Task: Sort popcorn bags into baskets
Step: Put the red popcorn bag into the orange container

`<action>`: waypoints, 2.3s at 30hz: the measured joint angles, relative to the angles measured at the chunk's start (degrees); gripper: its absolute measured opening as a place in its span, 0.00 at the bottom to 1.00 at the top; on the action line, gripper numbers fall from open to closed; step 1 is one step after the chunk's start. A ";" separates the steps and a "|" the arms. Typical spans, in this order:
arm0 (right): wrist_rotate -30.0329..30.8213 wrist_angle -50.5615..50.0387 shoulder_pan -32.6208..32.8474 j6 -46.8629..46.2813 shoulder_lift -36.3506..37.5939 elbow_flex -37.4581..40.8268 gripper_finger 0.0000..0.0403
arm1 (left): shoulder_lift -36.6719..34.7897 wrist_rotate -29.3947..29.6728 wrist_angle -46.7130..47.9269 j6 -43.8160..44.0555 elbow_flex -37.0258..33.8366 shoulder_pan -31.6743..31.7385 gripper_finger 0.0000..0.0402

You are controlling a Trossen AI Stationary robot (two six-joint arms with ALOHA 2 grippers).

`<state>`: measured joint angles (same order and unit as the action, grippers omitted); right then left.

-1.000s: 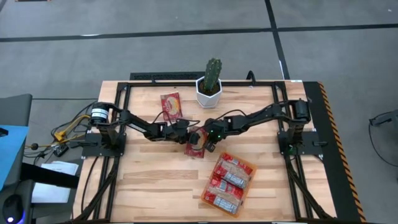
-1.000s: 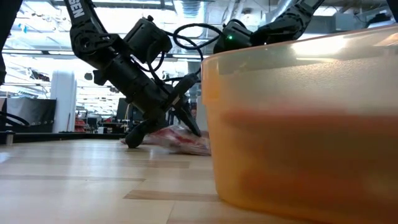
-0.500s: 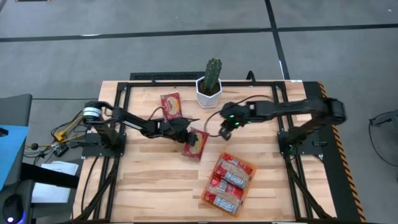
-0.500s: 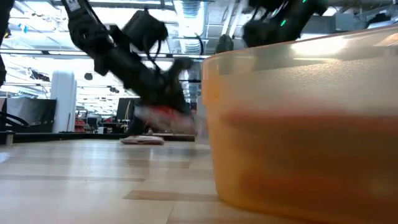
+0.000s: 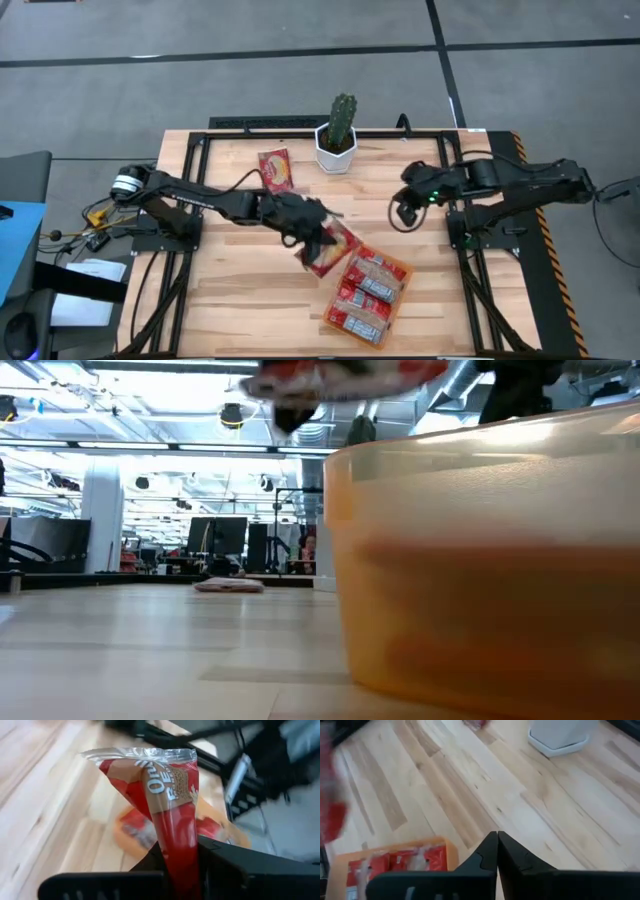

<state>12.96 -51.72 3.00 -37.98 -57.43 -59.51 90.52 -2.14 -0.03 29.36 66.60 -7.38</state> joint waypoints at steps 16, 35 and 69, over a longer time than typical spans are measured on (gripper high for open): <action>3.93 -9.66 3.35 -5.57 4.52 0.02 0.08 | 21.60 -1.61 16.64 -27.86 32.15 -8.88 0.04; 5.17 -9.58 3.35 -6.55 4.50 0.02 0.08 | 29.67 -9.16 19.93 -43.73 36.75 -12.77 0.03; 5.06 -9.55 3.37 -9.66 4.52 0.02 0.11 | 29.62 -7.64 16.94 -52.15 36.32 -11.52 0.39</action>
<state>18.02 -61.28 6.37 -47.64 -52.90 -59.48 120.14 -9.78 16.92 -22.79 102.91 -18.90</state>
